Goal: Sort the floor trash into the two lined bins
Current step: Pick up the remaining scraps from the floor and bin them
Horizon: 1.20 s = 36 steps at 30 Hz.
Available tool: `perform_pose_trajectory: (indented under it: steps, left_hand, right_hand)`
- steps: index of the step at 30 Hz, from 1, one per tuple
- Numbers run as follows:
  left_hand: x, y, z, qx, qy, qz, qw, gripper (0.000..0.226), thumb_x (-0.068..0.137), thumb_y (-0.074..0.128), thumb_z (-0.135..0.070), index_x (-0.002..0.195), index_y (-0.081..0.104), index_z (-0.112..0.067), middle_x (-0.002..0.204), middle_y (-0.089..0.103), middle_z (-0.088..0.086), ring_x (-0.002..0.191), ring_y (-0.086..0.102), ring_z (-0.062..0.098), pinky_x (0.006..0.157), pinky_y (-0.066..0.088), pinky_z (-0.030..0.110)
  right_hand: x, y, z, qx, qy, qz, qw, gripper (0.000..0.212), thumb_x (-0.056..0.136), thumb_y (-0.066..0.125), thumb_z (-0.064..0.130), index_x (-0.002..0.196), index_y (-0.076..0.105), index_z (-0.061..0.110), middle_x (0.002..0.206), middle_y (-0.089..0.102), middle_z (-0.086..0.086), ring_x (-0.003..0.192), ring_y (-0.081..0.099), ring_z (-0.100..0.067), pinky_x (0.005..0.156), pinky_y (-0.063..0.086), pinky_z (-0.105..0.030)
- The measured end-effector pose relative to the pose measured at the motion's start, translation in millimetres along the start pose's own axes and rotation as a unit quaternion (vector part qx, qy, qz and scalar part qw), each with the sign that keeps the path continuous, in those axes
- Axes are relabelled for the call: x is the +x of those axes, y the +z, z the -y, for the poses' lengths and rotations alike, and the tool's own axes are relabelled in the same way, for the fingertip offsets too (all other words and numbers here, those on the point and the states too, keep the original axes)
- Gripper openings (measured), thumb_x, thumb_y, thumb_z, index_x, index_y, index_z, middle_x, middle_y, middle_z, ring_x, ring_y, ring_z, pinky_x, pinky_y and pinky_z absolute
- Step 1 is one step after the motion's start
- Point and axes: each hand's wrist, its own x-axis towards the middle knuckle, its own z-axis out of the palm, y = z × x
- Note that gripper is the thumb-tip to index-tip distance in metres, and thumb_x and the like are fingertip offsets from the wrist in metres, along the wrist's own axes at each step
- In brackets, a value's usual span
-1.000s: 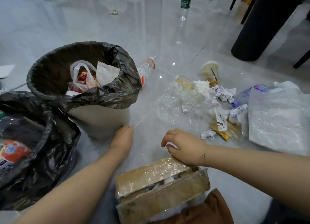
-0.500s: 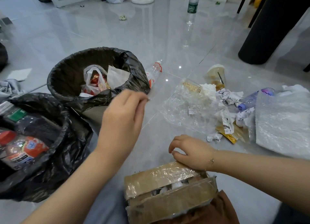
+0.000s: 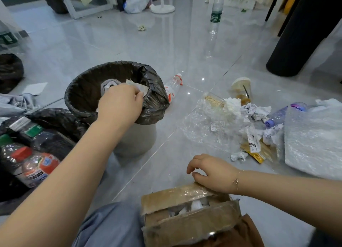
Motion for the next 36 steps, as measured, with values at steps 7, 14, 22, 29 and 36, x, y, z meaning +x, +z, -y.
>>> perform_pose_trajectory:
  steps: [7,14,22,29,36]
  left_hand:
    - [-46,0,-68,-0.161,0.111,-0.001,0.981,0.017,0.092,0.053,-0.028,0.084,0.063,-0.017,0.085,0.062,-0.003,0.081,0.057,0.020,0.070,0.047,0.039]
    - [-90,104,-131,-0.229,0.038,0.249,0.940,0.019,0.093,0.050,-0.030,0.108,0.062,-0.027,0.094,0.067,-0.009,0.090,0.061,0.015,0.079,0.051,0.032]
    - [-106,144,-126,-0.375,-0.095,0.264,0.883,0.017,0.089,0.053,-0.013,0.094,0.066,-0.023,0.087,0.069,-0.007,0.080,0.063,0.011,0.075,0.049,0.026]
    - [-89,142,-114,-0.619,-0.344,0.333,0.622,0.015,0.094,0.053,-0.011,0.101,0.066,-0.013,0.094,0.071,0.002,0.082,0.065,0.012,0.078,0.051,0.026]
    - [-90,147,-115,-0.617,-0.332,0.359,0.617,0.017,0.097,0.049,-0.012,0.098,0.066,-0.014,0.098,0.071,0.003,0.084,0.065,0.013,0.079,0.051,0.026]
  right_hand:
    - [-18,-9,-22,0.090,0.085,-0.094,0.988,0.020,0.094,0.048,0.023,0.107,0.063,0.025,0.107,0.056,0.010,0.101,0.052,-0.006,0.085,0.041,-0.021]
    - [-42,12,-83,0.142,0.262,-0.154,0.942,0.024,0.089,0.052,0.018,0.111,0.061,0.021,0.120,0.058,0.003,0.095,0.054,-0.011,0.086,0.043,-0.027]
    - [-40,23,-133,0.044,0.329,-0.140,0.933,0.035,0.088,0.055,0.025,0.122,0.051,0.020,0.101,0.061,-0.001,0.096,0.058,-0.022,0.081,0.046,-0.034]
    - [-9,34,-160,0.115,0.427,-0.168,0.881,0.041,0.087,0.058,0.037,0.118,0.051,0.012,0.105,0.062,-0.009,0.101,0.058,-0.028,0.078,0.042,-0.032]
    - [2,69,-159,0.210,0.464,-0.292,0.809,0.009,0.090,0.057,0.023,0.090,0.061,0.014,0.098,0.066,-0.008,0.091,0.059,-0.027,0.069,0.038,-0.028]
